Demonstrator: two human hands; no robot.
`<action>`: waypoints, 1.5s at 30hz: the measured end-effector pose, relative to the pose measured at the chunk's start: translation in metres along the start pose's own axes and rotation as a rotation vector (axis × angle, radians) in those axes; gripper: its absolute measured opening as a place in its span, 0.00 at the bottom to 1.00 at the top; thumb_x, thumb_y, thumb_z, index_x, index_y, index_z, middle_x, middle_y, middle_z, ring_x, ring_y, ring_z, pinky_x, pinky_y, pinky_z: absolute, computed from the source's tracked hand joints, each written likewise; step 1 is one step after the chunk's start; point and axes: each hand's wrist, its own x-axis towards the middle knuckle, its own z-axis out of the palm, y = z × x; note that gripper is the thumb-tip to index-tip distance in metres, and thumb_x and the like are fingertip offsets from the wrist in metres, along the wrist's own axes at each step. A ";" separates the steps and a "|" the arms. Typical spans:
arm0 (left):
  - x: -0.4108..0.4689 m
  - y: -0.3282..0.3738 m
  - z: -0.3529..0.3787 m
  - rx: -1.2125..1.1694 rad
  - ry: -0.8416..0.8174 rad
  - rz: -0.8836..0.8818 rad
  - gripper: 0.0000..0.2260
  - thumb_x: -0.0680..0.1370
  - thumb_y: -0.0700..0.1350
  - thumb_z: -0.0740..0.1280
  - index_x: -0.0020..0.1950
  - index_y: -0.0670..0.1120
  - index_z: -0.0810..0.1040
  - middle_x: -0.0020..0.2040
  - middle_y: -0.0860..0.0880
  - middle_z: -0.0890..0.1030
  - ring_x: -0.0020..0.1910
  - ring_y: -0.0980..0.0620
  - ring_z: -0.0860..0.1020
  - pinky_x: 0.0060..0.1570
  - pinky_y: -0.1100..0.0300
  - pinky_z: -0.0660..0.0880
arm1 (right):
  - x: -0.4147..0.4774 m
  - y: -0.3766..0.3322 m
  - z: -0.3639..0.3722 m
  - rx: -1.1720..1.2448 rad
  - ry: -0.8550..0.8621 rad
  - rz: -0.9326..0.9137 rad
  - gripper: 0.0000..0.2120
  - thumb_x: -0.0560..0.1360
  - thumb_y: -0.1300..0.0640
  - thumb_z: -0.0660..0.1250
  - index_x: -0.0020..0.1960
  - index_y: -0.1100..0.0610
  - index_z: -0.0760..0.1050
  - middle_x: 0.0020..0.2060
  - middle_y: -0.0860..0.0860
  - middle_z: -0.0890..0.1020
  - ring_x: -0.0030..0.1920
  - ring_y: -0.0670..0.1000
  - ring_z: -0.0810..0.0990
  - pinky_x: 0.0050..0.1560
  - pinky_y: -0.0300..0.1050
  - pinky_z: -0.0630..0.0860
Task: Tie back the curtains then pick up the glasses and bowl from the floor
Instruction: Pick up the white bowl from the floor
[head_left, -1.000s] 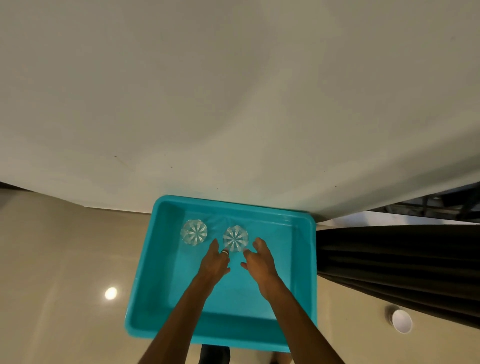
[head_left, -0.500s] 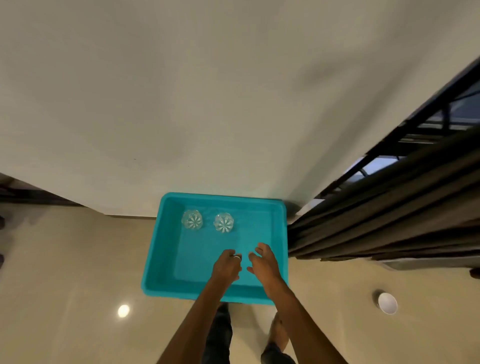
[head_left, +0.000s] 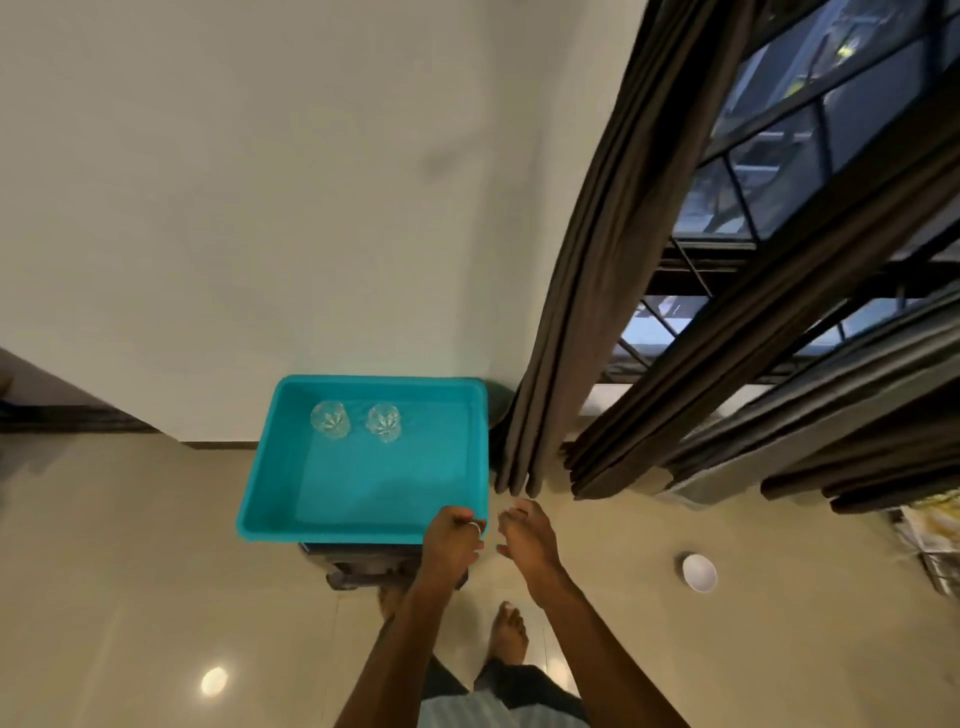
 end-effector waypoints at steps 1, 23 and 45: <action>-0.006 -0.004 0.002 0.048 0.018 0.016 0.05 0.77 0.35 0.65 0.51 0.41 0.78 0.46 0.45 0.82 0.39 0.50 0.80 0.43 0.56 0.80 | -0.005 0.003 -0.006 0.011 0.011 -0.001 0.22 0.80 0.59 0.64 0.73 0.56 0.68 0.66 0.56 0.76 0.62 0.57 0.79 0.57 0.54 0.81; -0.116 -0.037 0.026 0.228 -0.057 0.213 0.05 0.79 0.39 0.67 0.43 0.45 0.78 0.44 0.49 0.81 0.44 0.51 0.79 0.39 0.63 0.76 | -0.117 0.094 -0.067 0.156 0.218 -0.052 0.20 0.81 0.59 0.64 0.72 0.58 0.67 0.66 0.57 0.76 0.61 0.57 0.79 0.56 0.48 0.81; -0.238 -0.083 0.252 0.640 0.081 0.427 0.08 0.76 0.48 0.68 0.50 0.49 0.85 0.49 0.51 0.86 0.47 0.50 0.84 0.47 0.54 0.82 | -0.138 0.214 -0.310 0.360 0.450 -0.072 0.14 0.79 0.59 0.62 0.64 0.56 0.73 0.55 0.56 0.81 0.40 0.50 0.81 0.49 0.52 0.84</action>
